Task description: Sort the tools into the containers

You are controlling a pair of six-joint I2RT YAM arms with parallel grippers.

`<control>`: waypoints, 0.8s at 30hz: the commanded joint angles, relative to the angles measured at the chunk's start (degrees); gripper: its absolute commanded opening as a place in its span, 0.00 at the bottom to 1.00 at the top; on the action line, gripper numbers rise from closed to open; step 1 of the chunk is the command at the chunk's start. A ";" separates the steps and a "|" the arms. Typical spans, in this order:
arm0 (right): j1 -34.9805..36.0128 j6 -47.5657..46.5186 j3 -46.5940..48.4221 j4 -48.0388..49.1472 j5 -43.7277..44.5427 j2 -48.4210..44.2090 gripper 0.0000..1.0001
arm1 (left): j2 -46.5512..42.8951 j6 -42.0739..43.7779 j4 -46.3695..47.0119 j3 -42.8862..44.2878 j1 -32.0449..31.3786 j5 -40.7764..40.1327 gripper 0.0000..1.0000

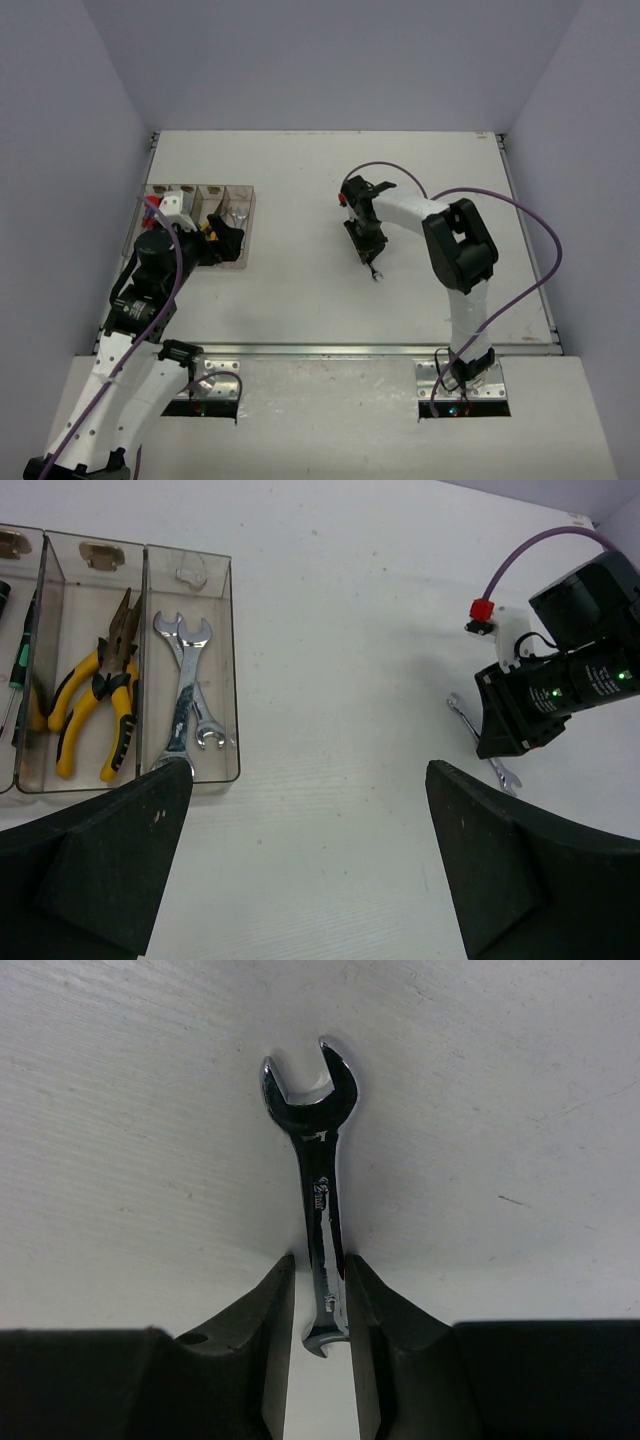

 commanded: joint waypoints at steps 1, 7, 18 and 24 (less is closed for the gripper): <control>0.61 -1.08 -1.24 1.87 3.17 6.16 0.29 | -0.08 0.19 2.50 0.01 -0.01 0.19 1.00; 0.57 -1.98 2.22 1.68 2.31 9.49 0.29 | -0.51 0.28 2.64 -0.10 -0.05 0.57 1.00; 0.30 -3.12 5.24 1.66 0.13 12.25 0.26 | -0.64 0.30 2.82 -0.19 -0.10 1.16 1.00; -0.01 -2.35 7.80 1.77 1.22 12.49 0.32 | -0.57 0.35 2.92 -0.19 -0.03 1.52 1.00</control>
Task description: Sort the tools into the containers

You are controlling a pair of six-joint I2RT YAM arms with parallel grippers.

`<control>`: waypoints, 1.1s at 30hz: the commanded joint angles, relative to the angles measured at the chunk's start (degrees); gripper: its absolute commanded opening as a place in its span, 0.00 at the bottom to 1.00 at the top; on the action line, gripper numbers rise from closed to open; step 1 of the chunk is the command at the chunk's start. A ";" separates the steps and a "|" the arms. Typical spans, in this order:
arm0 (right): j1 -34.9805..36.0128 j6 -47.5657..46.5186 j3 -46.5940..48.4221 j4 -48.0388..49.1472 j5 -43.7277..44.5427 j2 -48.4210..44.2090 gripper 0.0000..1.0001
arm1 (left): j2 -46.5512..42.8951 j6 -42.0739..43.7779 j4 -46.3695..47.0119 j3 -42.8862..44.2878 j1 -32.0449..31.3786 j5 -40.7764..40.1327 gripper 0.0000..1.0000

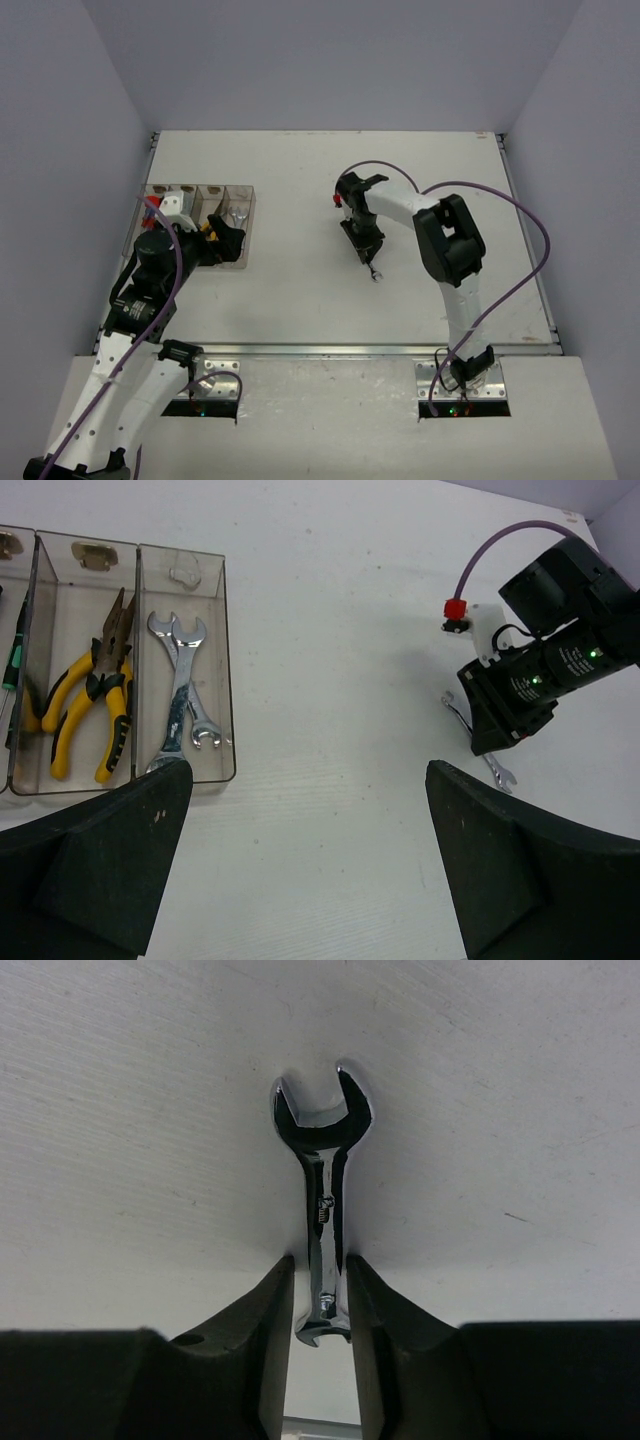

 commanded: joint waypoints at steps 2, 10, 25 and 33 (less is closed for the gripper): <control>-0.21 0.63 -0.19 10.08 2.50 6.38 0.33 | -0.54 0.38 2.95 -0.24 -0.10 0.84 1.00; -0.56 0.62 5.27 8.25 3.26 7.82 0.32 | -1.17 0.29 3.12 -0.37 -0.08 1.03 1.00; -0.71 0.98 5.01 6.57 4.82 7.94 0.31 | -1.02 0.29 3.13 -0.46 -0.01 1.08 1.00; -0.74 0.23 3.32 5.79 4.42 7.26 0.18 | -1.02 0.24 3.07 -0.46 -0.10 0.97 1.00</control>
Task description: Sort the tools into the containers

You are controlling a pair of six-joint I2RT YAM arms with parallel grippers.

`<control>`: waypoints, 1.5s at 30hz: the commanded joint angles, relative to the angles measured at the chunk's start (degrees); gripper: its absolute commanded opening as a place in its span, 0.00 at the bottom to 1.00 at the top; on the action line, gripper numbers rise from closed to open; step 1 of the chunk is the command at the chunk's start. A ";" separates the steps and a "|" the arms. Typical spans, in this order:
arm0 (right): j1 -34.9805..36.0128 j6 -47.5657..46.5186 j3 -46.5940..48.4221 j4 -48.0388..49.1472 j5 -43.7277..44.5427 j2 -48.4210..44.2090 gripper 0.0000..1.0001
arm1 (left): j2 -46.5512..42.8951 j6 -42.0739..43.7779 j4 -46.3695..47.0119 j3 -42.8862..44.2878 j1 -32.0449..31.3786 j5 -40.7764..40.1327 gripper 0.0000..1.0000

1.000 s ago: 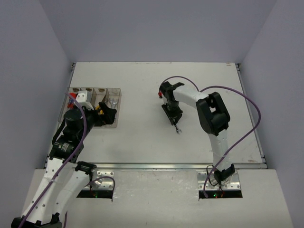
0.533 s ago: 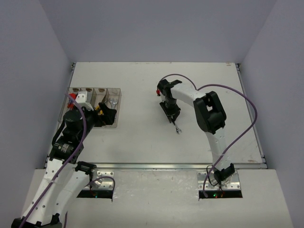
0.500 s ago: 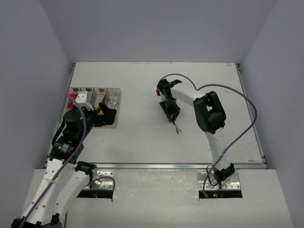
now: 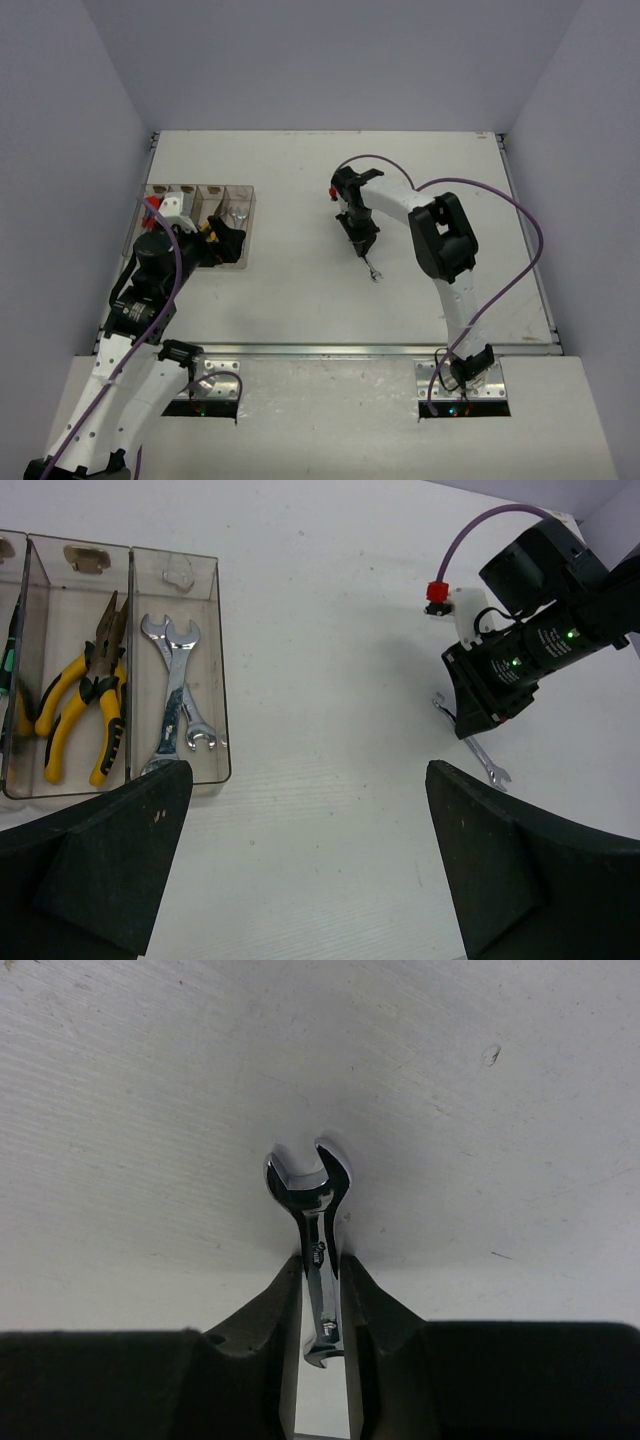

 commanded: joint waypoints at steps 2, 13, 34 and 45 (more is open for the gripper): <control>-0.52 -0.18 -3.32 7.19 3.68 3.51 0.16 | -0.38 0.28 2.73 -0.04 -0.01 0.22 1.00; -0.49 0.87 -8.96 8.48 2.24 -0.10 0.30 | -0.09 0.19 2.73 -0.04 -0.02 0.40 1.00; -0.49 0.26 -12.15 9.26 -1.12 0.39 0.01 | 0.07 0.11 2.73 -0.04 -0.03 0.48 1.00; 0.29 4.19 -26.16 21.62 -3.55 -17.39 0.00 | 0.53 -3.31 1.79 1.31 -0.10 3.48 1.00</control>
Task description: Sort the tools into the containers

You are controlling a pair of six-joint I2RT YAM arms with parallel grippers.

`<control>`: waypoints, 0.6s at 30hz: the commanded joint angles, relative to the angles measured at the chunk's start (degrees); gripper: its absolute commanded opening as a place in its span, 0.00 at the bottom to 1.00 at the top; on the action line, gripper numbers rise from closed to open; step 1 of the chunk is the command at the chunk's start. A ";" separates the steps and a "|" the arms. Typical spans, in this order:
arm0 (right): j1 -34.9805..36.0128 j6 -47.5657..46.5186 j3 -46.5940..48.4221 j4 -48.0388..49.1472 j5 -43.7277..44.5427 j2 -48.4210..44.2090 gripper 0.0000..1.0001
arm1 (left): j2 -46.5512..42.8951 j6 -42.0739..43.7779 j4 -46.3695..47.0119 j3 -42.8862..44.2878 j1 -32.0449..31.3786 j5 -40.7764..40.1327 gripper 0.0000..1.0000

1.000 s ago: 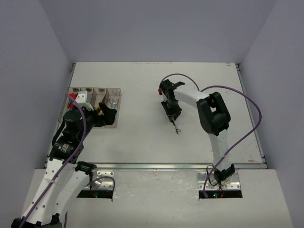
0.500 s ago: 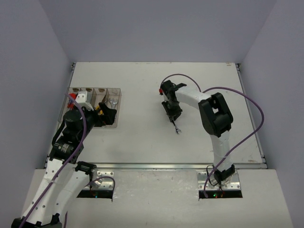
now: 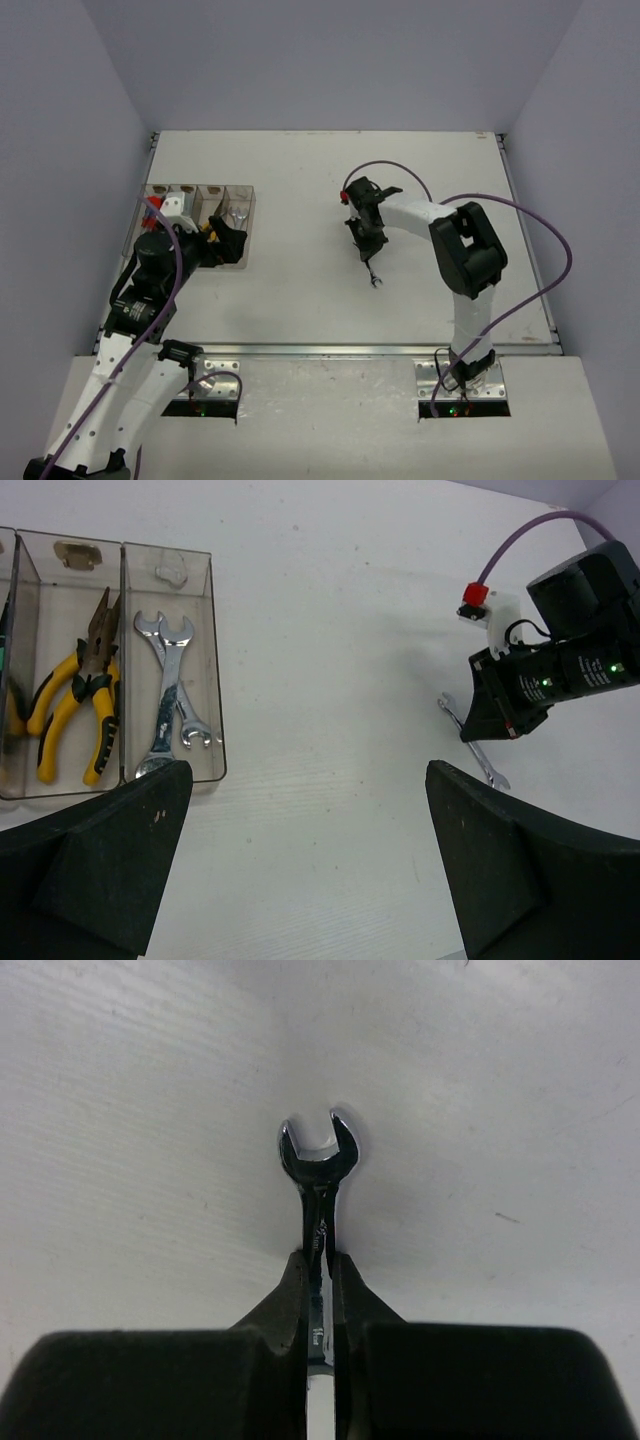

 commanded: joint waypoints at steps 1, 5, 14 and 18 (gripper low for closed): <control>0.61 2.68 -9.41 7.80 -3.48 -6.65 0.00 | 0.54 -5.49 3.43 0.26 -0.10 5.49 1.00; 0.92 3.74 -12.12 11.67 -6.96 -12.28 0.00 | 4.57 -15.29 13.89 -3.25 -0.17 13.33 1.00; 3.14 4.14 -18.94 16.83 -10.82 -26.82 0.00 | 20.78 -29.58 43.57 -12.45 -16.71 5.29 1.00; 4.04 3.53 -20.39 18.29 -13.05 -30.70 0.00 | 31.17 -32.79 55.56 -12.97 -20.79 5.24 1.00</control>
